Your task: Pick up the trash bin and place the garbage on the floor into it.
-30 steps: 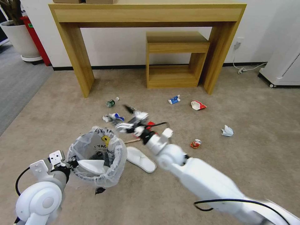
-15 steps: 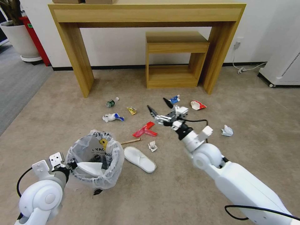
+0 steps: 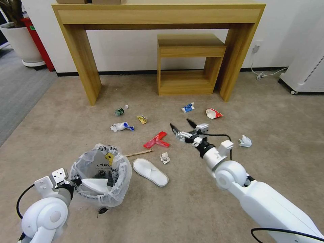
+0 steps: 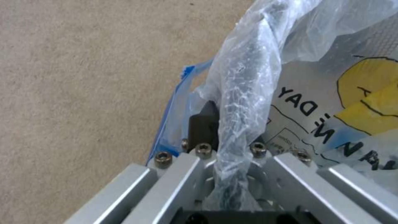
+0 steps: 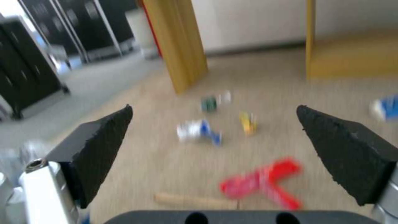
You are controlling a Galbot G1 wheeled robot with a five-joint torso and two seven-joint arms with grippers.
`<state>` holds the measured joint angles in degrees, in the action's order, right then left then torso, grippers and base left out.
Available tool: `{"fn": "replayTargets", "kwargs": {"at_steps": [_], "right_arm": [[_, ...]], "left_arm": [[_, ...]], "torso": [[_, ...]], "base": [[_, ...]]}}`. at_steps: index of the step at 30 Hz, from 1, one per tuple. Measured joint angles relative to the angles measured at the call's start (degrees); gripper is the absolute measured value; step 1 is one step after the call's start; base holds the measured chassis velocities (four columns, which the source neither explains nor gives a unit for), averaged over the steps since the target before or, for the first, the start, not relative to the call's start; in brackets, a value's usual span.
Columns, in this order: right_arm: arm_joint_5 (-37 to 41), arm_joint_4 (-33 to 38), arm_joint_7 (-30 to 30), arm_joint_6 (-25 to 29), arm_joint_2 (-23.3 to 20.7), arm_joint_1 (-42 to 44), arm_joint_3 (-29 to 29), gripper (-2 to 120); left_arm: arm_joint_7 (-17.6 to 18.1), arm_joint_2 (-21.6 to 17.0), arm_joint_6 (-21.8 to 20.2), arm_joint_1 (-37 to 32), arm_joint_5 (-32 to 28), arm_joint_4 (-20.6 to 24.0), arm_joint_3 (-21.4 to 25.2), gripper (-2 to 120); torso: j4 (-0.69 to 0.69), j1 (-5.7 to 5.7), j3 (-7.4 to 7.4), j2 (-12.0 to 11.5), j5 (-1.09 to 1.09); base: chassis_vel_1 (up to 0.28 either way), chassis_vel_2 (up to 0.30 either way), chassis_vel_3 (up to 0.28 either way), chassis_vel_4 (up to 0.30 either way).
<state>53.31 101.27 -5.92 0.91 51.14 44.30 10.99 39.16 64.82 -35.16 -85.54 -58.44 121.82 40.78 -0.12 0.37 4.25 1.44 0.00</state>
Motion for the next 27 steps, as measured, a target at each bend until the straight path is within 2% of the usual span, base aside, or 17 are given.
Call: {"fn": "replayTargets", "kwargs": {"at_steps": [1, 2, 3, 5, 6, 8, 12, 18, 20, 26, 27], "right_arm": [[0.5, -0.8, -1.9, -2.8, 0.5, -1.3, 2.0, 100], [0.5, -0.8, -1.9, -2.8, 0.5, -1.3, 2.0, 100], [0.8, -1.9, -3.9, -5.9, 1.1, -2.9, 4.0, 100], [0.7, -4.5, -6.7, -8.7, 2.7, -5.5, 7.6, 100], [0.7, -4.5, -6.7, -8.7, 2.7, -5.5, 7.6, 100], [1.5, -7.3, -10.7, -13.5, 4.9, -8.2, 11.3, 100], [2.5, -12.3, -12.5, -17.9, 8.2, -11.3, 15.6, 100], [3.7, -20.2, -9.9, -20.7, 13.2, -15.1, 21.3, 100], [2.9, -25.8, -7.4, -21.2, 17.2, -17.0, 23.7, 100], [-1.1, -36.4, -4.4, -20.6, 23.0, -18.5, 24.8, 100], [-1.1, -36.4, -4.4, -20.6, 23.0, -18.5, 24.8, 100]], "left_arm": [[0.0, 0.2, 0.0, 0.0, 0.1, 0.1, 0.0, 0], [0.0, 0.2, 0.0, 0.0, 0.1, 0.1, 0.0, 0], [0.0, 0.4, 0.1, 0.0, 0.2, 0.2, 0.1, 0], [-0.1, 0.8, 0.1, -0.1, 0.5, 0.3, 0.1, 0], [-0.1, 0.8, 0.1, -0.1, 0.5, 0.3, 0.1, 0], [-0.2, 1.4, 0.2, -0.1, 0.8, 0.2, 0.1, 0], [-0.4, 2.0, 0.3, -0.1, 1.2, 0.0, 0.3, 0], [-0.5, 2.8, 0.4, 0.0, 1.5, -0.2, 0.6, 0], [-0.8, 3.2, 0.6, -0.2, 1.9, -0.2, 1.1, 0], [-1.5, 4.1, 1.1, -1.2, 2.9, -0.1, 2.2, 0], [-1.5, 4.1, 1.1, -1.2, 2.9, -0.1, 2.2, 0]], "torso": [[0.0, 0.0, 0.0, 0.0, 0.01], [0.0, 0.0, 0.0, 0.0, 0.01], [0.0, 0.0, 0.0, 0.0, 0.0], [0.01, 0.0, 0.0, 0.0, 0.0], [0.01, 0.0, 0.0, 0.0, 0.0], [0.0, 0.0, 0.0, 0.0, 0.0], [0.0, 0.0, 0.0, 0.0, -0.01], [-0.01, 0.0, 0.0, 0.0, -0.01], [0.0, 0.0, 0.0, 0.0, -0.01], [0.01, 0.0, 0.0, 0.0, 0.0], [0.01, 0.0, 0.0, 0.0, 0.0]], "base": [[0.0, 0.0, 0.0, 0.0], [0.0, 0.0, 0.0, 0.0], [0.0, 0.0, 0.0, 0.0], [0.0, 0.0, 0.0, 0.0], [0.0, 0.0, 0.0, 0.0], [0.0, 0.0, 0.0, 0.0], [0.0, 0.0, 0.0, 0.0], [0.0, 0.0, 0.0, 0.0], [0.0, 0.0, 0.0, 0.0], [0.0, 0.0, 0.0, 0.0], [0.0, 0.0, 0.0, 0.0]]}}
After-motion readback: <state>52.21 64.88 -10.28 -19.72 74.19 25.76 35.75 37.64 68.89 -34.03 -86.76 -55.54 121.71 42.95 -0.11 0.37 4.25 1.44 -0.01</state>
